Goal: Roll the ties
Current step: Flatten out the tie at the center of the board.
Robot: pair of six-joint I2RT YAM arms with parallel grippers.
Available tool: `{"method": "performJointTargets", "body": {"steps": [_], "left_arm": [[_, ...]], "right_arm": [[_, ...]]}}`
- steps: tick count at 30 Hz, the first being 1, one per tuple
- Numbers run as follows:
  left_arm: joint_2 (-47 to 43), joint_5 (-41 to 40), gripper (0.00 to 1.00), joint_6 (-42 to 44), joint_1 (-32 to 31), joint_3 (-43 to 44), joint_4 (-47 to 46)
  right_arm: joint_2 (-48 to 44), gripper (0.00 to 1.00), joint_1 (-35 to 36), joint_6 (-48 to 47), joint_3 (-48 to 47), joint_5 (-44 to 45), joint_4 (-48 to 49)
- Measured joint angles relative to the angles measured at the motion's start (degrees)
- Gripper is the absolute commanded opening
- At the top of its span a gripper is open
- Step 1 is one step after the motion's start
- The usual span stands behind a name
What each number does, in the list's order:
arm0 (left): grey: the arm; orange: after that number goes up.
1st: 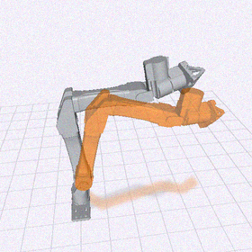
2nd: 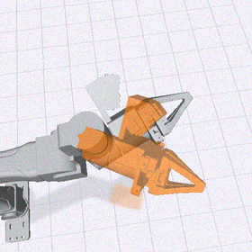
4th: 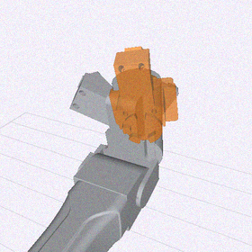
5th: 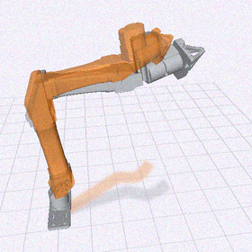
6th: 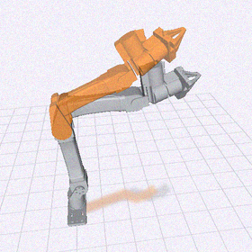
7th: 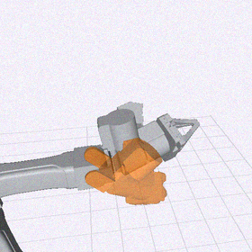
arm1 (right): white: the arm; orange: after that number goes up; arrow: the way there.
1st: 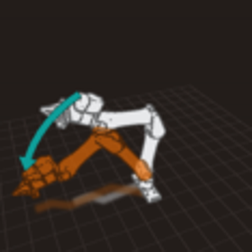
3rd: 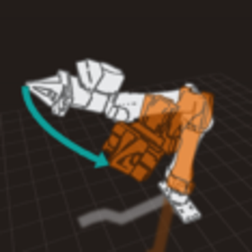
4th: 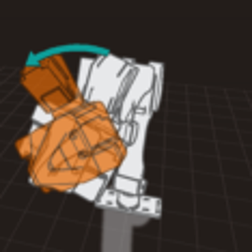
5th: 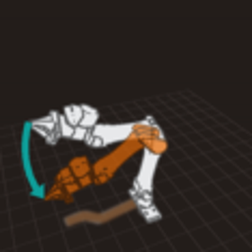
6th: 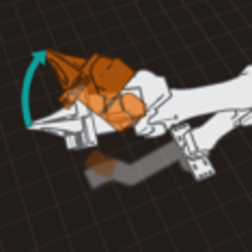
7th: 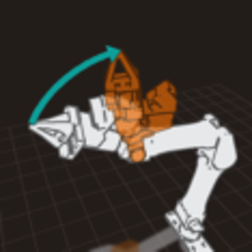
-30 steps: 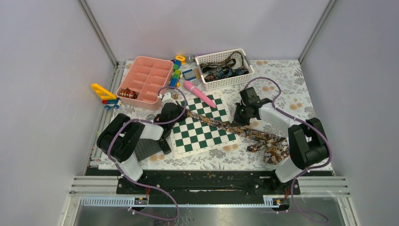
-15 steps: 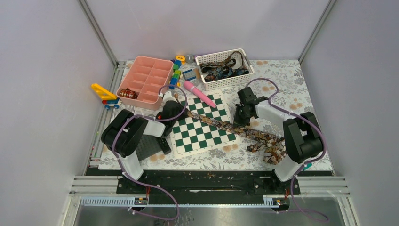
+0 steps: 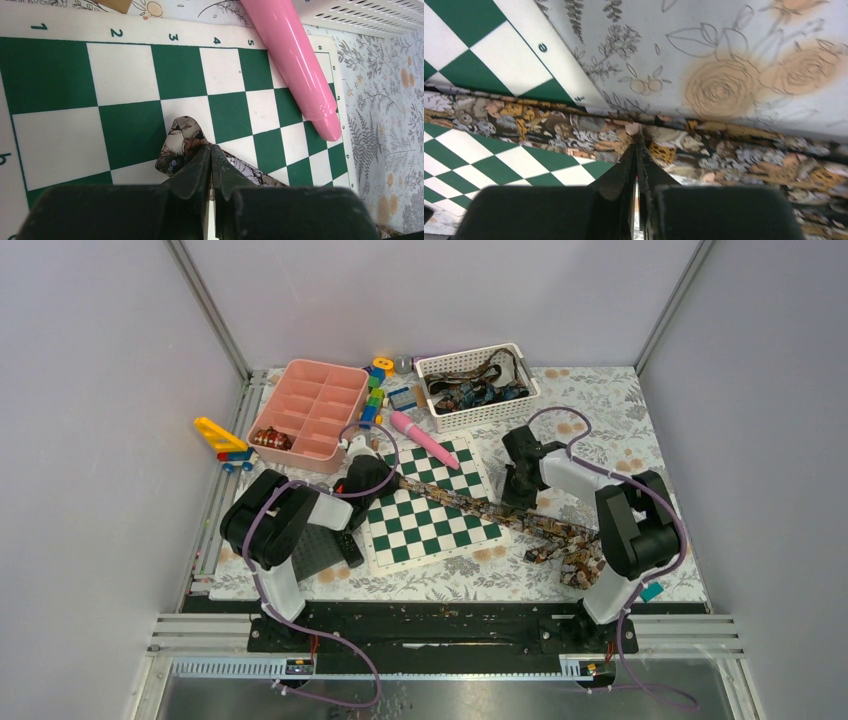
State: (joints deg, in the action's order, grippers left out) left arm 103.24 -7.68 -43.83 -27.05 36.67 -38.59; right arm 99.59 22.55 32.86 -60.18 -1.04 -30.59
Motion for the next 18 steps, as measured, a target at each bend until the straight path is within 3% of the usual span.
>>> {"method": "performJointTargets", "body": {"steps": [6, 15, 18], "left_arm": [[-0.63, 0.11, 0.10, 0.35, 0.00, 0.00, 0.35], [-9.05, 0.20, 0.13, 1.60, -0.42, 0.00, 1.75], [-11.45, 0.15, 0.21, 1.66, -0.50, -0.02, 2.43]], "right_arm": [[-8.20, 0.21, -0.02, 0.66, 0.00, 4.52, -4.94], [-19.85, 0.31, -3.28, 1.49, 1.07, 8.02, -10.47], [-21.46, 0.35, -4.24, 0.04, 3.06, 6.38, -10.14]]}}
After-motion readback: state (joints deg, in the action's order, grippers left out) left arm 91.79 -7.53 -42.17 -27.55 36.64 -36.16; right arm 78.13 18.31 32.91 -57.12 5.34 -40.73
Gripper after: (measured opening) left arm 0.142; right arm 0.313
